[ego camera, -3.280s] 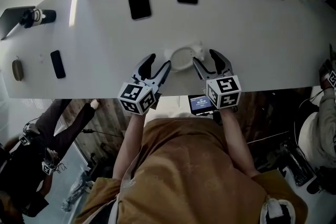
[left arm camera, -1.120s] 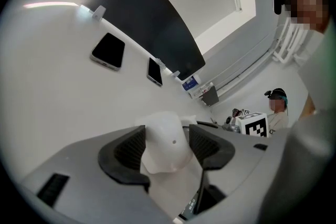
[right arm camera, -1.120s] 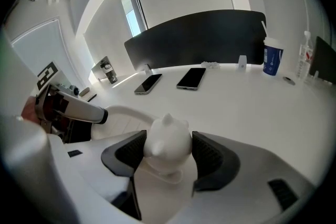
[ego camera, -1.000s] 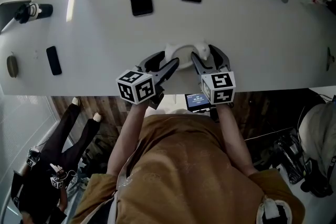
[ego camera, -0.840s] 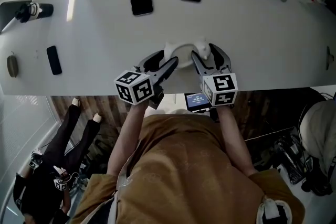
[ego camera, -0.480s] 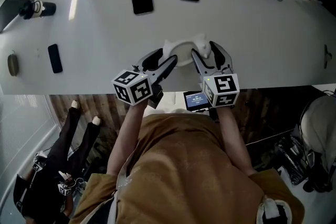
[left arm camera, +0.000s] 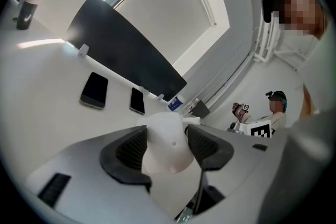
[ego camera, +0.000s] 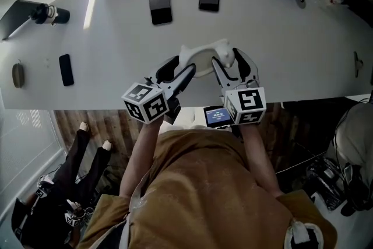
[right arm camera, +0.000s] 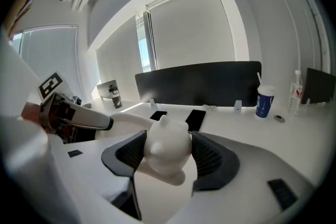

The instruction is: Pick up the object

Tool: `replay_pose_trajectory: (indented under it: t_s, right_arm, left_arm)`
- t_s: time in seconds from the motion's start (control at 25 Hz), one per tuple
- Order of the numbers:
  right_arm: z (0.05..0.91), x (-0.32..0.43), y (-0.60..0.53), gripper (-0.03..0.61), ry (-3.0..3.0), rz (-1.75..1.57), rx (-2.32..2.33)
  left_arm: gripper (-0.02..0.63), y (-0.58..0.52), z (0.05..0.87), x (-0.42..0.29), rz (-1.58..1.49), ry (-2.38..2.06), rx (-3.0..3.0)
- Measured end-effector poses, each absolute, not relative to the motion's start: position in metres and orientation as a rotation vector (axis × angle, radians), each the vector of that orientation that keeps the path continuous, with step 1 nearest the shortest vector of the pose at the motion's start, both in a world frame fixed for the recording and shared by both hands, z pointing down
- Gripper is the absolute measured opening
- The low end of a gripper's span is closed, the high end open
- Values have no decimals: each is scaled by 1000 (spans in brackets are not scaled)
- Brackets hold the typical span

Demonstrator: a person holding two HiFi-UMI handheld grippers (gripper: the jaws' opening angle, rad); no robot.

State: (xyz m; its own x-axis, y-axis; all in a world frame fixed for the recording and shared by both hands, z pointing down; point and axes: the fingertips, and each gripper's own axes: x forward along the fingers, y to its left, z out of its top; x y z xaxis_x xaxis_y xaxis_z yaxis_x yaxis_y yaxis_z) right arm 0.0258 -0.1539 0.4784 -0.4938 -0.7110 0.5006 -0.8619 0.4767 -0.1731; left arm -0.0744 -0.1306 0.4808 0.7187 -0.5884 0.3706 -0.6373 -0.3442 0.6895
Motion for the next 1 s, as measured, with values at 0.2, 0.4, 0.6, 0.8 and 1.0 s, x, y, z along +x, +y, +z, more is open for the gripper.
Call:
replay_pose_trajectory:
  t_s: [0.2, 0.4, 0.6, 0.8, 1.0]
  right_arm:
    - [458, 22, -158, 258, -2400, 511, 1344]
    - [429, 25, -162, 258, -2418, 392, 1401]
    - [396, 30, -167, 258, -2451, 290, 1459]
    - [373, 34, -170, 258, -2463, 227, 1502]
    - [353, 37, -169, 258, -2465, 144, 1530]
  left_arm:
    - [249, -134, 466, -77, 41, -944, 2074]
    - [241, -140, 441, -77, -10, -974, 2124]
    - [232, -149, 407, -73, -76, -1030, 2205]
    - [230, -154, 386, -69, -103, -1033, 2263]
    - [229, -155, 371, -66, -109, -1033, 2314]
